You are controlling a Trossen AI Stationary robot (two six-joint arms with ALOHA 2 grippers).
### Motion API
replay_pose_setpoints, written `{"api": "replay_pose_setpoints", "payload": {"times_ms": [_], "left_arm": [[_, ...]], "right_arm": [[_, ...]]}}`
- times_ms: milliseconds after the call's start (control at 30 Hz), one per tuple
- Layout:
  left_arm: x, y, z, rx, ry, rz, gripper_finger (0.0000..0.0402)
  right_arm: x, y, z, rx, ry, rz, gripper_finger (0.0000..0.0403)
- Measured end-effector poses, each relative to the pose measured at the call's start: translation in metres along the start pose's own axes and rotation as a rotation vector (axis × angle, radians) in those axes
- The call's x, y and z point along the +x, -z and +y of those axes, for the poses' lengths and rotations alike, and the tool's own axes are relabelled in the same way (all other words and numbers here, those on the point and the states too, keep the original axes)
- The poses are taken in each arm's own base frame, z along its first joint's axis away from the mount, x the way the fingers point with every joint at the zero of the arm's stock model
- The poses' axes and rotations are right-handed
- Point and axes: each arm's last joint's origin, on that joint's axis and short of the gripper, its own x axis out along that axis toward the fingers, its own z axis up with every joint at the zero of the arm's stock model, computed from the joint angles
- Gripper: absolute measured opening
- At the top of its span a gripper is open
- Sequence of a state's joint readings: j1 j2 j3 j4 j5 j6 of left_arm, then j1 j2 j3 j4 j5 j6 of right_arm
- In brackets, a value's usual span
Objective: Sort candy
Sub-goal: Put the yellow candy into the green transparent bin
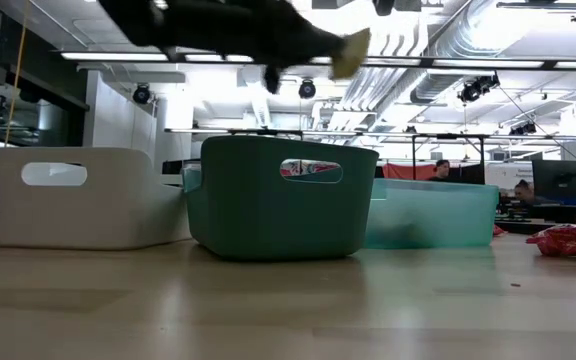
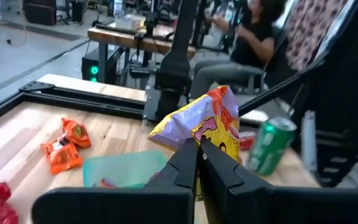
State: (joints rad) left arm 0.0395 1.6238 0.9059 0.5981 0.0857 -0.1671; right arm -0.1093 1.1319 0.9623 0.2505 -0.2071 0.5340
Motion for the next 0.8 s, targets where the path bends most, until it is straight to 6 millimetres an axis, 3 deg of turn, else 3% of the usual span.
{"api": "replay_pose_setpoints", "payload": {"times_ms": [233,400,600,800], "left_arm": [[0.048,0.017,0.007,0.078,-0.005,0.052,0.0006],[0.062,0.028,0.01,0.103,-0.013,0.136,0.0056],[0.059,0.028,0.011,0.109,-0.064,0.177,0.0145],[0.022,-0.012,0.006,0.094,-0.076,0.267,0.0201]], "right_arm": [[0.0,-0.001,-0.001,-0.011,0.03,-0.02,0.0222],[0.0,-0.001,-0.001,-0.011,0.032,-0.021,0.0222],[0.0,-0.001,-0.001,-0.017,0.032,-0.022,0.0222],[0.0,-0.001,-0.001,-0.051,0.033,-0.022,0.0222]]}}
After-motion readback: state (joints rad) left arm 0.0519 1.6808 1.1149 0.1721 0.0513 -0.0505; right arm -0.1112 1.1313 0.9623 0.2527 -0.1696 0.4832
